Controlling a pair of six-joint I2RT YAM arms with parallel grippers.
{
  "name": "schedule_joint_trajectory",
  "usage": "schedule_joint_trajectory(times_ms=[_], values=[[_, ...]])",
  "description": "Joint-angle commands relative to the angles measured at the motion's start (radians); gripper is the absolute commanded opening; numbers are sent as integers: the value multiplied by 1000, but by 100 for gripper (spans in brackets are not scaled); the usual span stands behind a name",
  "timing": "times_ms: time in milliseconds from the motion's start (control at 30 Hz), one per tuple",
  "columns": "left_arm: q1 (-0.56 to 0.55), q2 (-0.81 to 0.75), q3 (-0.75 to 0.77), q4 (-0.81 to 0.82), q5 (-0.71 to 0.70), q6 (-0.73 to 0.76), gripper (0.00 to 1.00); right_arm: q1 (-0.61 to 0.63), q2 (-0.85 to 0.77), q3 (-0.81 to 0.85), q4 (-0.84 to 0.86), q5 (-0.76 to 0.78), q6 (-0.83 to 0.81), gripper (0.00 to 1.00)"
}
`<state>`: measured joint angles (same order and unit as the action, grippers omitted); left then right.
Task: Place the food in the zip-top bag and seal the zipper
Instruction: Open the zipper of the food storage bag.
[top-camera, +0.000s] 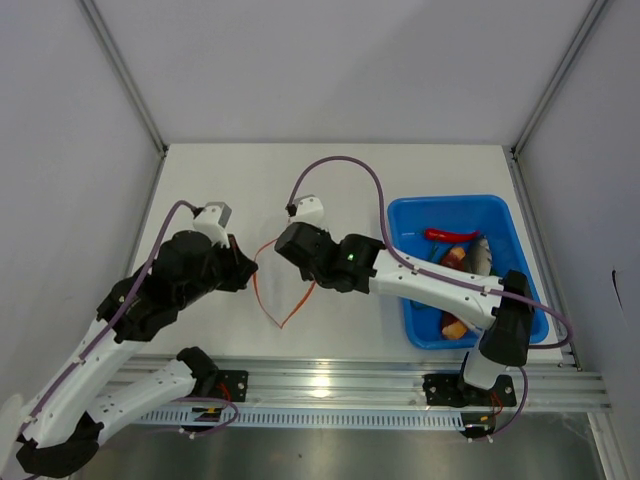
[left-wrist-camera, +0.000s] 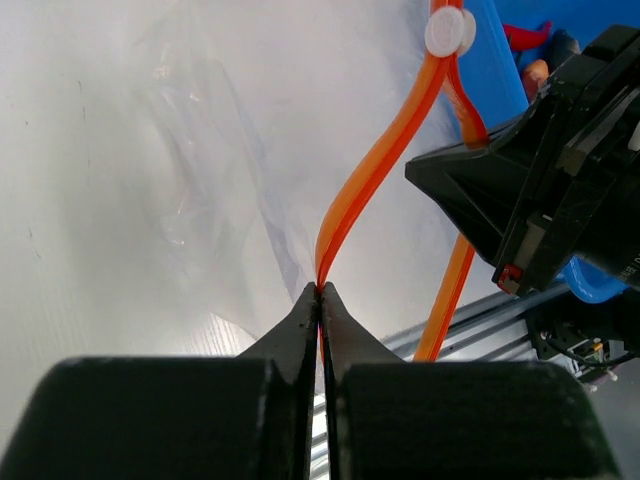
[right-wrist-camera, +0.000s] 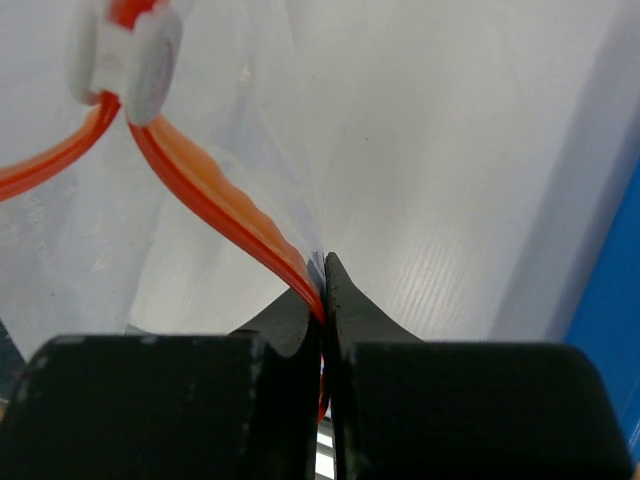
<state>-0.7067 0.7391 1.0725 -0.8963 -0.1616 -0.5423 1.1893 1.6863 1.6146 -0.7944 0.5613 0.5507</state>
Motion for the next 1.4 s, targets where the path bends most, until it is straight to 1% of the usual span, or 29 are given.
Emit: schedule_joint_trajectory(times_ms=[0, 33, 67, 100, 133, 167, 300, 433, 500, 600, 733, 833, 867, 933, 967, 1033, 1100, 1133, 1167, 1200, 1300, 1367], values=[[-5, 2, -19, 34, 45, -1, 1, 10, 13, 74, -5, 57, 23, 0], [-5, 5, -22, 48, 69, 17, 1, 9, 15, 76, 13, 43, 17, 0], [-7, 5, -40, 63, 123, 25, 0, 9, 13, 76, 21, 13, 14, 0], [-5, 5, -46, 95, 144, 36, 5, 3, 10, 76, 27, -1, 14, 0], [-5, 5, -52, 105, 154, 36, 12, 1, 10, 76, 38, -14, 17, 0], [-5, 6, -60, 114, 196, 36, 23, 0, 7, 76, 41, -35, 17, 0], [-7, 26, -69, 129, 227, 36, 34, -7, 6, 74, 53, -67, 21, 0], [-5, 34, -69, 143, 241, 35, 39, -8, 7, 77, 55, -74, 25, 0], [-7, 37, -68, 148, 246, 31, 44, -8, 10, 79, 55, -80, 26, 0], [-10, 49, -69, 161, 258, 28, 45, -8, 13, 85, 60, -93, 29, 0], [-17, 66, -88, 165, 235, 31, 43, -11, 12, 87, 66, -113, 35, 0], [-19, 69, -120, 180, 229, 31, 38, -20, 1, 80, 78, -132, 48, 0], [-19, 69, -128, 181, 221, 31, 33, -25, -2, 71, 83, -145, 51, 0], [-19, 69, -137, 175, 211, 30, 29, -34, -13, 62, 89, -155, 54, 0], [-19, 66, -141, 174, 189, 31, 22, -37, -16, 57, 90, -165, 52, 0], [-19, 59, -138, 160, 166, 38, 19, -46, -26, 47, 90, -173, 54, 0], [-20, 52, -123, 142, 93, 51, 18, -53, -39, 19, 99, -182, 60, 0], [-19, 54, -114, 126, 73, 59, 15, -62, -46, 10, 104, -187, 61, 0], [-19, 59, -97, 116, 56, 65, 2, -65, -60, 1, 107, -192, 61, 0], [-20, 62, -86, 103, 13, 70, 0, -65, -65, -11, 104, -187, 61, 0], [-19, 59, -57, 76, -41, 76, 1, -76, -83, -36, 80, -166, 57, 0], [-20, 62, -33, 47, -59, 77, 1, -89, -94, -56, 66, -124, 55, 0]])
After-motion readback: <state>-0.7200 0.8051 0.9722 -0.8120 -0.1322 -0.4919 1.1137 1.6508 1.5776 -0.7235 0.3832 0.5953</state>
